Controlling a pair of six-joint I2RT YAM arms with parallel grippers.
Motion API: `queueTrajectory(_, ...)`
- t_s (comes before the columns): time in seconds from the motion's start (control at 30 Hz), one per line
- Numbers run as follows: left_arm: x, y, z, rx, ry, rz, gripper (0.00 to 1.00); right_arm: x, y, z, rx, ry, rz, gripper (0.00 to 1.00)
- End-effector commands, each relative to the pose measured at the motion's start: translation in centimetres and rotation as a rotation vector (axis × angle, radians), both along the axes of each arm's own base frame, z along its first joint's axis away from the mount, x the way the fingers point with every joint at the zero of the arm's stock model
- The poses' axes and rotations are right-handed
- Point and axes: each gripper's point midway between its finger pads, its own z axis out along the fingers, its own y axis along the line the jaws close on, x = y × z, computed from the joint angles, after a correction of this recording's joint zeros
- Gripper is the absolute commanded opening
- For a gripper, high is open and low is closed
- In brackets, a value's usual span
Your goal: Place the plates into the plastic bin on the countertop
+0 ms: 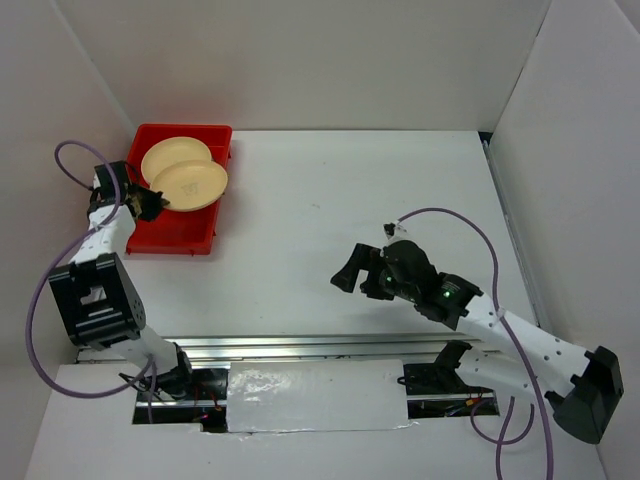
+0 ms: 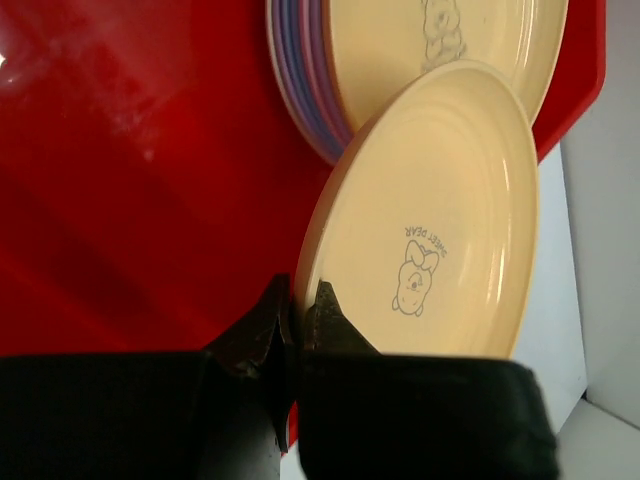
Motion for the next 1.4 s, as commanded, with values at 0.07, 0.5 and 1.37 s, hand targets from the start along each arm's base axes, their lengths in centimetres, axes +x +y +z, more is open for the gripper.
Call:
queueTrajectory(0.07, 6.4, 3.5, 6.1, 0.034, -0.274, 0.086, 0.0, -1.8, 0.6, 1.7, 0.049, -0.059, 0.115, 1.0)
queueTrajectory(0.5, 9.9, 6.5, 5.0, 0.09, -0.157, 0.186, 0.15, -2.9, 1.5, 3.2, 0.014, -0.097, 0.212, 1.0)
queueTrajectory(1.37, -13.8, -9.6, 12.2, 0.532, 0.011, -0.486, 0.99, -1.1, -7.9, 13.7, -0.274, -0.35, -0.175, 1.0)
